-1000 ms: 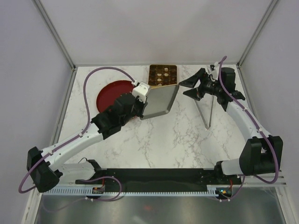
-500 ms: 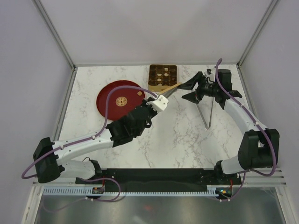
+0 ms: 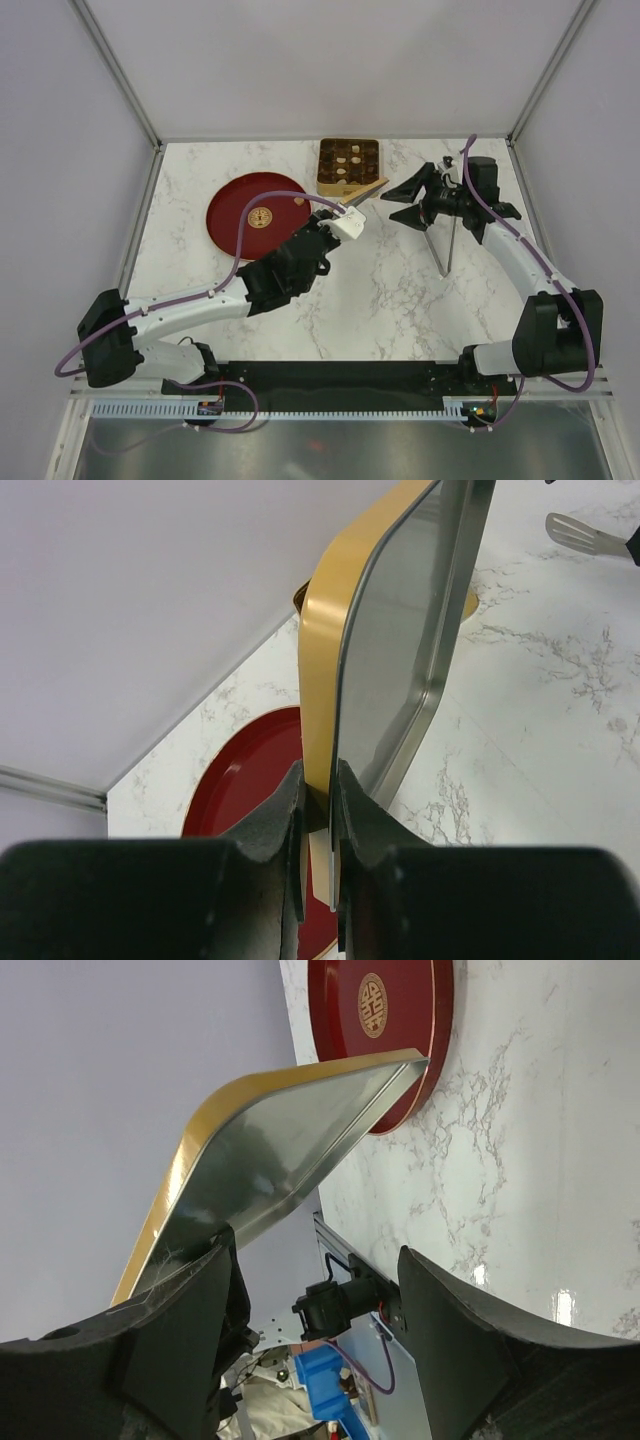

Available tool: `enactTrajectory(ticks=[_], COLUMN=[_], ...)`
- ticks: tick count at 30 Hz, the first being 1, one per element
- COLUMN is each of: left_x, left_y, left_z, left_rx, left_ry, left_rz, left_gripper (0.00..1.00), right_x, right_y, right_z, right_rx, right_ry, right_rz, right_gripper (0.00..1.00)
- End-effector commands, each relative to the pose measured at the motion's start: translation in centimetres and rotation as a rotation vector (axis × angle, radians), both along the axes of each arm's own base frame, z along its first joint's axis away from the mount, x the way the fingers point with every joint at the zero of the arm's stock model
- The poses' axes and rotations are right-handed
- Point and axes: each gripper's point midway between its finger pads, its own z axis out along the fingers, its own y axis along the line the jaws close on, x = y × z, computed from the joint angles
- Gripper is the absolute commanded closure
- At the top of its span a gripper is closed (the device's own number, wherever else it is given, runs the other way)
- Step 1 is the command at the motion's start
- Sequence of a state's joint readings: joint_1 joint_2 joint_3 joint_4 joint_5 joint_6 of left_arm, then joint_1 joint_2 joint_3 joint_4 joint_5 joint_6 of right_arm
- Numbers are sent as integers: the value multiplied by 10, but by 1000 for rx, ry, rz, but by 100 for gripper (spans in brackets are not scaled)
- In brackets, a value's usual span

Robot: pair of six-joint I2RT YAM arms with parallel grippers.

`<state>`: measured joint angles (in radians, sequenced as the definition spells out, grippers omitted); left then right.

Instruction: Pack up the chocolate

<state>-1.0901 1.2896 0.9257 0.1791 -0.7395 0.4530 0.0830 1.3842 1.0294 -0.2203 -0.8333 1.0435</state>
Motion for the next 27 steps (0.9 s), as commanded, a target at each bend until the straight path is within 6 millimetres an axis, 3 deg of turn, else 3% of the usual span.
enactTrajectory(ticks=[1, 5, 17, 23, 27], left_x=[2, 3, 4, 3, 4], left_y=[0, -2, -11, -21, -28], left_z=[15, 11, 3, 0, -7], left_rx=[-32, -29, -14, -9, 23], left_ry=[-55, -49, -36, -27, -24], left_rz=[25, 26, 0, -33, -48], left_gripper=[98, 98, 98, 98, 98], right_x=[-2, 6, 36, 55, 58], right_y=[1, -1, -2, 9, 19], right_z=[9, 26, 45, 36, 11], right_rx=[12, 17, 71, 76, 50], right_ry=[-23, -59, -69, -32, 35], right_rz=[2, -13, -86, -51, -27], right_gripper=[24, 23, 22, 23, 26])
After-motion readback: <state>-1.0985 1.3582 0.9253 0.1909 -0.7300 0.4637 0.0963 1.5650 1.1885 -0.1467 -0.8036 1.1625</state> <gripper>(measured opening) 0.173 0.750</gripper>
